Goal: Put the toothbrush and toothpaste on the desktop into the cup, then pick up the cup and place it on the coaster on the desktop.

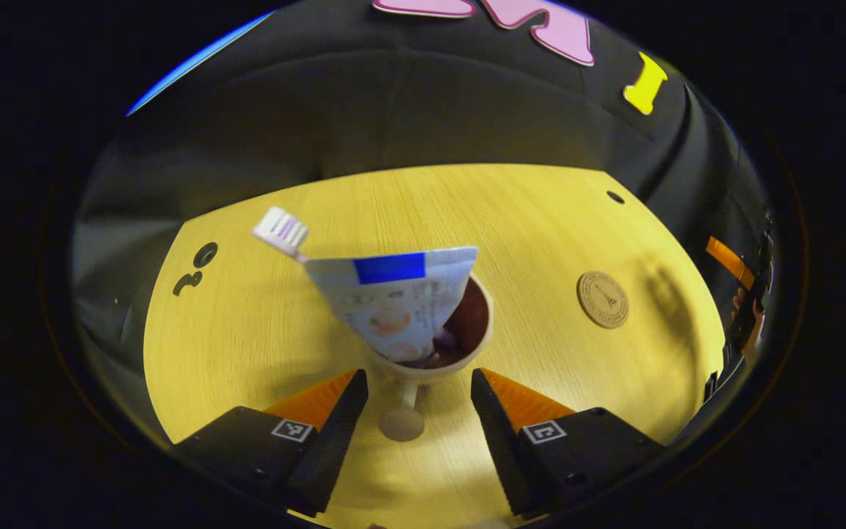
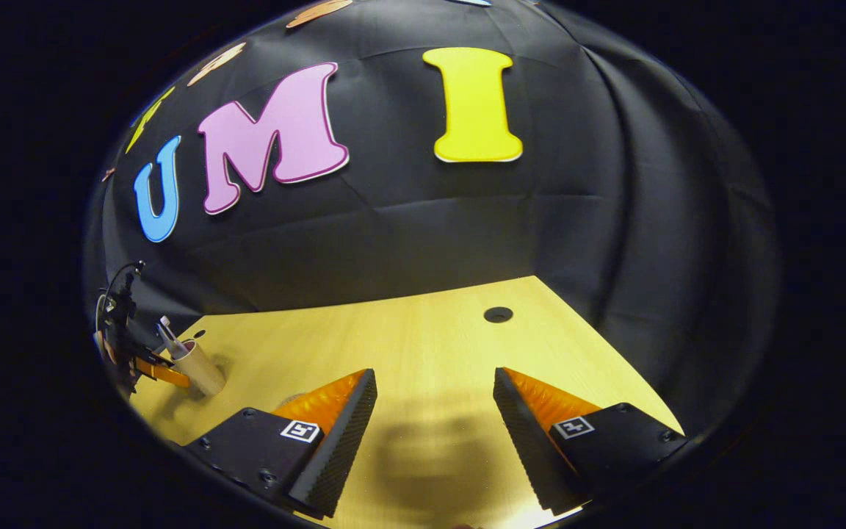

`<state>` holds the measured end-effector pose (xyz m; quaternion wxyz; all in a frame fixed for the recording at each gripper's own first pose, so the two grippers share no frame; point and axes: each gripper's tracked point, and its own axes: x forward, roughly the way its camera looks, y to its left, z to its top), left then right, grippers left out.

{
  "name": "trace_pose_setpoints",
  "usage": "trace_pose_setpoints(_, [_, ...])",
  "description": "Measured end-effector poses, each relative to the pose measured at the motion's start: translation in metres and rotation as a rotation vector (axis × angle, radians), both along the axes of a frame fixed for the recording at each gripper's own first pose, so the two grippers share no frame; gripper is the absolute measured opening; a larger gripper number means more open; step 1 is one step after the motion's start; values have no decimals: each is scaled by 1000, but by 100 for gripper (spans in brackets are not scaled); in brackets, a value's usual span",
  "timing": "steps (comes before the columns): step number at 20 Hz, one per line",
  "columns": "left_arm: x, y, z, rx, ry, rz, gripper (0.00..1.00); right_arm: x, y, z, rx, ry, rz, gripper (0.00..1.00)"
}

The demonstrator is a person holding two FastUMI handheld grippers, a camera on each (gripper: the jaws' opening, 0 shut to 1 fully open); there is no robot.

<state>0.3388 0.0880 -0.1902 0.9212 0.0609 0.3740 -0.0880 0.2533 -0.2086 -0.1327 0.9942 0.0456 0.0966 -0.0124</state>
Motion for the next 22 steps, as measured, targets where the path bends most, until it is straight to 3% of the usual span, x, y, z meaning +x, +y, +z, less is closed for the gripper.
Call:
trace_pose_setpoints(5, [2, 1, -5, 42, 72, 21, 71, -23, -36, -6, 34, 24, -79, 98])
trace_pose_setpoints(11, [0, 1, -13, 26, 108, 103, 30, -40, -43, -6, 60, 57, -97, 98])
trace_pose_setpoints(12, [0, 0, -13, 19, 109, 121, 34, -44, -43, -4, 64, 59, -103, 98])
trace_pose_setpoints(15, [-5, -2, -14, 0, 107, 160, 23, -56, -31, -2, 109, 84, -90, 98])
trace_pose_setpoints(16, [-7, -3, -14, -13, 102, 172, 26, -60, -29, -1, 112, 88, -85, 98])
trace_pose_setpoints(20, [-9, -5, -14, -43, 71, 208, 23, -69, -25, 7, 86, 84, -66, 98])
trace_pose_setpoints(21, [-11, -5, -15, -39, 68, 206, 27, -69, -24, 9, 86, 86, -61, 98])
trace_pose_setpoints(22, [-14, -6, -16, -35, 67, 200, 22, -68, -23, 10, 85, 88, -56, 98])
